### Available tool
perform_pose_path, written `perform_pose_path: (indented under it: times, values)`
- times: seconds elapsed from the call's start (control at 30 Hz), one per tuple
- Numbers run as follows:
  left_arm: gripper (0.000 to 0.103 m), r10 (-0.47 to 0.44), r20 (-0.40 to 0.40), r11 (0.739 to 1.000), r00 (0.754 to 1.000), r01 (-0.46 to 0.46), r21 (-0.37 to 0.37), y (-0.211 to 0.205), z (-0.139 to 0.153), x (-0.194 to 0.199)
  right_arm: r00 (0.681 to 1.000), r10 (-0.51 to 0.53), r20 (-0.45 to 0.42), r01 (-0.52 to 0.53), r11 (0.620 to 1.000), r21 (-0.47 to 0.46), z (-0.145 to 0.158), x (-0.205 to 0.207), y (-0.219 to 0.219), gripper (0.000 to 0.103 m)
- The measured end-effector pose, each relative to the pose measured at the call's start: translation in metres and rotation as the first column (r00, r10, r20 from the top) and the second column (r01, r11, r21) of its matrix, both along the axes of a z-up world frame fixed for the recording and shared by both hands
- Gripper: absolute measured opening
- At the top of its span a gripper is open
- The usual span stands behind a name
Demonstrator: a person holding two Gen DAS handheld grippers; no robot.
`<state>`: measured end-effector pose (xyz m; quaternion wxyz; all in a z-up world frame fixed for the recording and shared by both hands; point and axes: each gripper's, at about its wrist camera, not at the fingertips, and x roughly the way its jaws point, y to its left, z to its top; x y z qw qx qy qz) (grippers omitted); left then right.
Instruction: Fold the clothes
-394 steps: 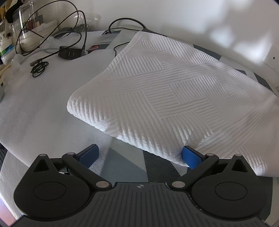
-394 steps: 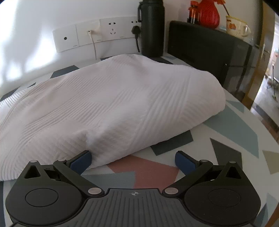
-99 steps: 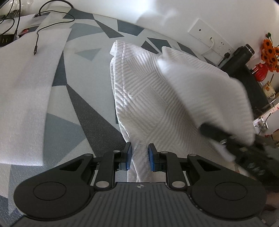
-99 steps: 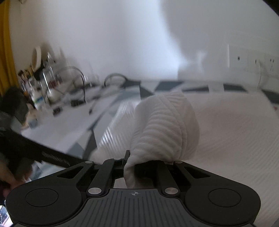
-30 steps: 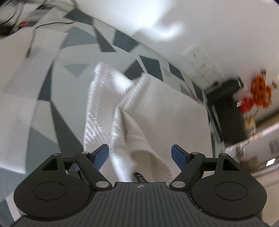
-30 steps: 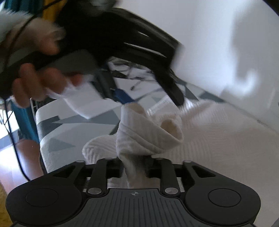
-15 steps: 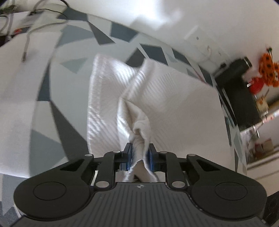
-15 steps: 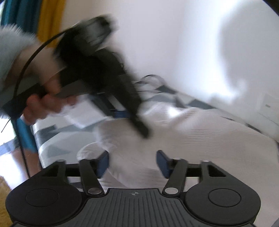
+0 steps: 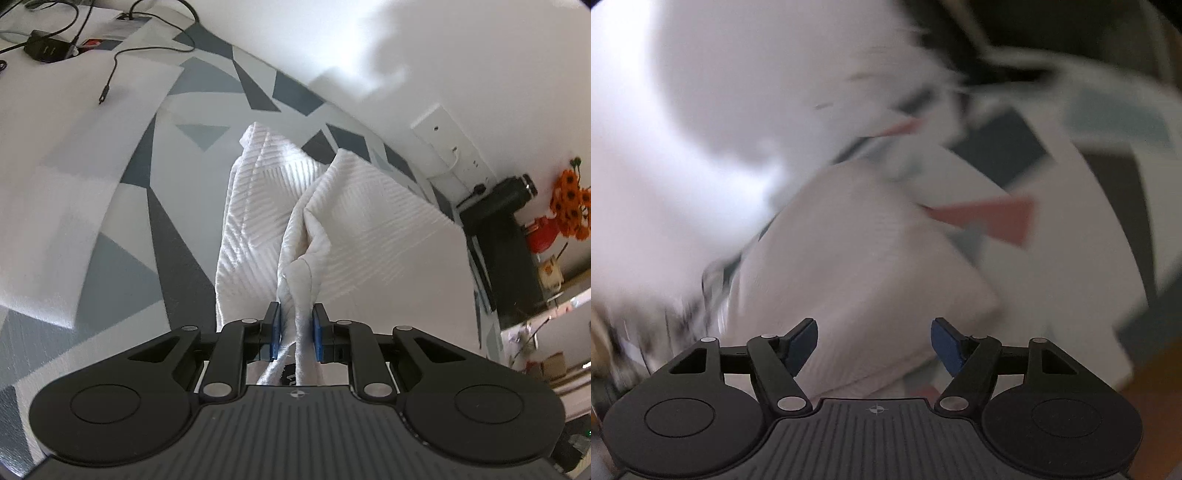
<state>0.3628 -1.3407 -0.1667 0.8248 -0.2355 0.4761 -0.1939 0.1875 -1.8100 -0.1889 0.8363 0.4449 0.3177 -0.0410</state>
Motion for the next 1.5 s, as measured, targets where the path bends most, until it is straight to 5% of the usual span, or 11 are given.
perform_pose_path:
  times: [0.3, 0.37, 0.4, 0.53, 0.8, 0.9, 1.0, 1.03, 1.1, 1.33, 1.5]
  values:
    - [0.013, -0.034, 0.142, 0.999, 0.989, 0.036, -0.009, -0.015, 0.03, -0.016, 0.993, -0.063, -0.104, 0.085, 0.972, 0.217, -0.029, 0.025, 0.005, 0.06]
    - [0.013, -0.026, 0.2, 1.0, 0.979, 0.027, -0.004, -0.017, 0.042, -0.023, 0.989, -0.079, -0.125, 0.106, 0.968, 0.227, -0.029, 0.029, 0.007, 0.039]
    - [0.013, -0.026, 0.233, 1.0, 0.972, 0.028, -0.003, -0.017, 0.049, -0.028, 0.989, -0.079, -0.123, 0.105, 0.97, 0.218, -0.028, 0.028, 0.008, 0.012]
    - [0.012, -0.001, 0.301, 1.0, 0.954, -0.002, 0.012, -0.012, 0.065, -0.046, 0.993, -0.07, -0.099, 0.086, 0.983, 0.162, -0.018, 0.023, 0.012, 0.005]
    - [0.013, 0.065, 0.088, 0.992, 0.994, -0.074, 0.103, -0.002, -0.004, -0.058, 0.991, -0.016, -0.13, 0.024, 0.998, 0.059, -0.024, 0.03, 0.02, 0.005]
    - [0.016, 0.069, 0.07, 0.988, 0.995, -0.078, 0.136, -0.005, -0.012, -0.054, 0.991, 0.012, -0.134, -0.01, 1.0, 0.013, -0.019, 0.029, 0.024, 0.011]
    - [0.033, 0.05, 0.065, 0.978, 0.997, -0.062, 0.202, -0.012, -0.006, -0.051, 0.989, 0.035, -0.143, -0.039, 0.999, -0.023, -0.011, 0.03, 0.023, 0.025]
    - [0.054, 0.047, 0.045, 0.972, 0.998, -0.056, 0.227, -0.013, -0.005, -0.048, 0.989, 0.038, -0.145, -0.043, 0.999, -0.029, -0.007, 0.03, 0.023, 0.028]
    - [0.068, 0.045, 0.036, 0.969, 0.998, -0.052, 0.243, -0.011, -0.001, -0.044, 0.99, 0.04, -0.135, -0.046, 0.998, -0.043, 0.001, 0.028, 0.021, 0.034]
    - [0.069, 0.003, 0.121, 0.977, 0.993, -0.028, 0.209, 0.0, 0.023, -0.022, 0.999, 0.025, -0.025, -0.028, 0.993, -0.117, 0.04, 0.028, 0.014, 0.037]
    - [0.06, -0.094, 0.186, 0.986, 0.978, 0.065, 0.156, -0.016, 0.023, 0.04, 1.0, 0.001, 0.014, 0.001, 0.989, -0.15, 0.053, 0.044, 0.018, 0.037]
